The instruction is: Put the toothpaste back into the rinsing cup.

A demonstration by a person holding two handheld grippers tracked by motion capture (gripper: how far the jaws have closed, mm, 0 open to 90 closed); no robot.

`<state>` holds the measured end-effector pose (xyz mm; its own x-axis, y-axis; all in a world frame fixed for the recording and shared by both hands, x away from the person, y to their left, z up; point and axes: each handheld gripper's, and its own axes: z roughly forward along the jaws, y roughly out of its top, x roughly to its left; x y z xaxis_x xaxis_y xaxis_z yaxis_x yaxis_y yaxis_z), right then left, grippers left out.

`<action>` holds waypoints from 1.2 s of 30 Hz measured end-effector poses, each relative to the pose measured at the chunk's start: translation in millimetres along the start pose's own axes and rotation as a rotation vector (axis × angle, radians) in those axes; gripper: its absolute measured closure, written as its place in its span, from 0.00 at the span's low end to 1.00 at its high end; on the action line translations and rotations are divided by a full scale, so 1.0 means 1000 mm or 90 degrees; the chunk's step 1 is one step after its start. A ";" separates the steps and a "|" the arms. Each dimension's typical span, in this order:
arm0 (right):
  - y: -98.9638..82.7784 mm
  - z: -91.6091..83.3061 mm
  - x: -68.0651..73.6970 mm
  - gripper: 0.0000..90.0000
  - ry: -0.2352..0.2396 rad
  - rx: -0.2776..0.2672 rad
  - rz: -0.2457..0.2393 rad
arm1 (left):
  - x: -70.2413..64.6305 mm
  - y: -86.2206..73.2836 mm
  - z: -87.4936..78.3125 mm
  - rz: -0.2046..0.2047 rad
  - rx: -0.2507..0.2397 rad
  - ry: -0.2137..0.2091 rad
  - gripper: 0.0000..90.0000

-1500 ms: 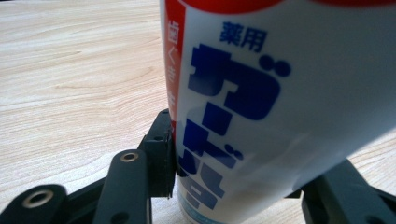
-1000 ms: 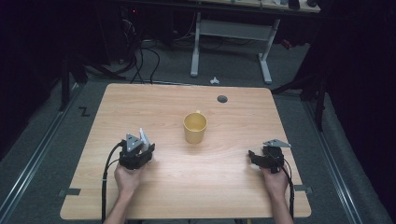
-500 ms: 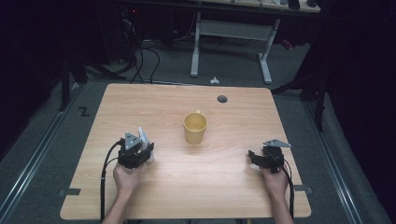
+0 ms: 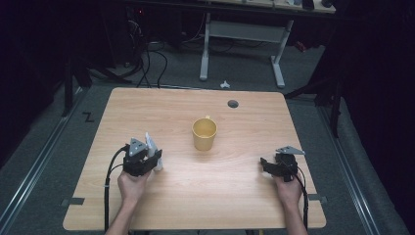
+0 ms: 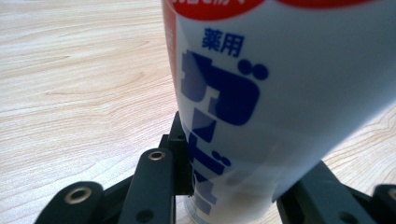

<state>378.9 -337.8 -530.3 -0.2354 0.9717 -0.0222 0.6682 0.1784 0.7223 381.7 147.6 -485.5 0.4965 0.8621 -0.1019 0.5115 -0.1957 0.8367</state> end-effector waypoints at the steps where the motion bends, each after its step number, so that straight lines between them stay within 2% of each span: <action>1: 0.000 0.000 0.000 0.33 0.000 0.000 0.000 | 0.000 0.000 0.000 -0.002 0.000 -0.001 0.75; 3: 0.000 0.000 0.000 0.33 0.000 0.000 -0.001 | 0.000 0.001 -0.001 -0.010 0.000 -0.004 0.75; 8: 0.000 0.000 0.000 0.33 0.000 0.000 0.000 | -0.002 0.005 -0.004 0.004 0.005 -0.008 0.75; 22: 0.000 0.000 0.000 0.33 0.000 0.000 0.003 | -0.009 0.016 -0.001 0.005 0.001 -0.030 0.75; 29: 0.000 0.000 0.000 0.33 0.000 0.000 0.000 | -0.008 0.022 0.000 0.006 0.003 -0.035 0.75; 33: 0.000 0.000 0.000 0.33 0.000 0.000 0.000 | -0.007 0.023 -0.002 -0.005 -0.002 -0.042 0.75; 36: 0.000 0.000 0.000 0.33 0.000 0.000 0.000 | -0.006 0.025 -0.002 -0.003 0.003 -0.040 0.75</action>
<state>378.8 -337.8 -530.3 -0.2345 0.9718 -0.0224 0.6681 0.1779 0.7225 390.4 138.3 -462.7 0.5371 0.8319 -0.1393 0.5174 -0.1945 0.8334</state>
